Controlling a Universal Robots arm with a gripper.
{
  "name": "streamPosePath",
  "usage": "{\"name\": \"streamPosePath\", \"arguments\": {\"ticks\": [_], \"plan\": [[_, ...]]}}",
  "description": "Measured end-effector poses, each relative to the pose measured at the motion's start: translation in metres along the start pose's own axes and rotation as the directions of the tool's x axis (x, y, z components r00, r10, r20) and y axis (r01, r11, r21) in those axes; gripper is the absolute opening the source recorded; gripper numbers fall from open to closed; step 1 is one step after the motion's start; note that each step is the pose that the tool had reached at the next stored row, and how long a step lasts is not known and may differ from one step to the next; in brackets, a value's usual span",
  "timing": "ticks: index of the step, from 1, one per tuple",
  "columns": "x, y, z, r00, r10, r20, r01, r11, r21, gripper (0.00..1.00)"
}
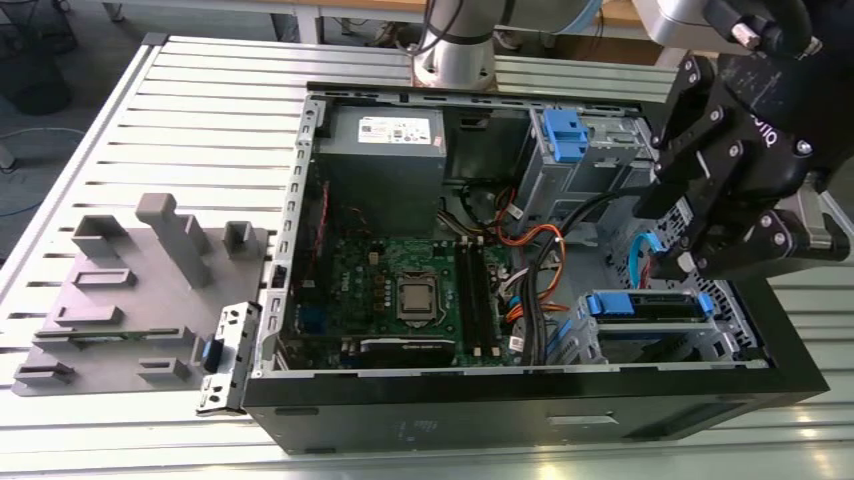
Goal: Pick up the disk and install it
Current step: 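Insert the first disk wire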
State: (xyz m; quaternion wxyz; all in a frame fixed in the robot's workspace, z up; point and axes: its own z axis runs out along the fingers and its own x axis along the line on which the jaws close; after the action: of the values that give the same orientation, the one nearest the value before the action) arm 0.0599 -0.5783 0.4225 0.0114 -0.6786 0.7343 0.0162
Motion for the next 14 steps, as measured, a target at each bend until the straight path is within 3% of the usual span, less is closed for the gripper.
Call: {"name": "streamPosePath", "arguments": {"ticks": [9, 14], "plan": [[-0.0045, -0.0080, 0.0164, 1.0000, -0.005, -0.0002, 0.005, 1.0000, -0.0007, 0.55], [-0.0073, -0.0124, 0.0224, 1.0000, -0.010, -0.0001, 0.010, 1.0000, -0.0011, 0.55]]}}
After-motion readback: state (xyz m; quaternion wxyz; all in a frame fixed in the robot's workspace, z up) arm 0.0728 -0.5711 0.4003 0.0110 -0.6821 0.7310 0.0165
